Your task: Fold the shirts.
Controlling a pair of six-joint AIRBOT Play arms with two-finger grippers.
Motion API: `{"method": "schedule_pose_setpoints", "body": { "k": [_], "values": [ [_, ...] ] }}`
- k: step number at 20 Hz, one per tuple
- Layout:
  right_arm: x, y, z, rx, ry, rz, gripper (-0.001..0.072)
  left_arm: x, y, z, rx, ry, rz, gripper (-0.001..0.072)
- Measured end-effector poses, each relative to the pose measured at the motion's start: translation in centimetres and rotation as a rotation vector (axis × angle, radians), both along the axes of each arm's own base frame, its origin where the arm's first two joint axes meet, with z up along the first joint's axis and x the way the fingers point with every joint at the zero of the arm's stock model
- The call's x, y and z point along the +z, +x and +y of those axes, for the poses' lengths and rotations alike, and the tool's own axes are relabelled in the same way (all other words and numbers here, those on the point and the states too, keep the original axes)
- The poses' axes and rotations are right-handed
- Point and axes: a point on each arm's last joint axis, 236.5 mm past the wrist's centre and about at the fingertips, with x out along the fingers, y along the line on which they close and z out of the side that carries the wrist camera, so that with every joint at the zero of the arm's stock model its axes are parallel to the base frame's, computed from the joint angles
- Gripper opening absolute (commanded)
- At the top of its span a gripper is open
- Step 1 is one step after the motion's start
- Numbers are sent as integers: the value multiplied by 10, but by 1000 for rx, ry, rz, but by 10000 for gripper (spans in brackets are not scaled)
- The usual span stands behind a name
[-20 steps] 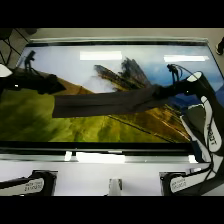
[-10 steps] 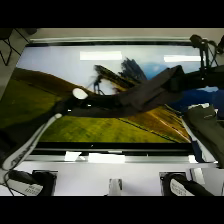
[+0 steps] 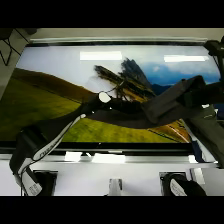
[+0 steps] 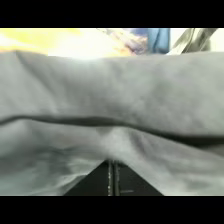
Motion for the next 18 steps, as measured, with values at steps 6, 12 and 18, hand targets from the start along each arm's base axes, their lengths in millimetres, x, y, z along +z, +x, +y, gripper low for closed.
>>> {"method": "schedule_pose_setpoints", "body": {
  "k": [6, 12, 18],
  "values": [
    [-40, 53, 50, 83, 36, 17, 27, 75, 53, 149, -33, 324, -313, 35],
    [-122, 97, 210, 218, 215, 63, 29, 231, 66, 309, 298, 411, -545, 36],
    [-164, 112, 327, 157, 548, 125, 647, 326, 10, 343, 417, 361, -712, 36]
  ]
}}
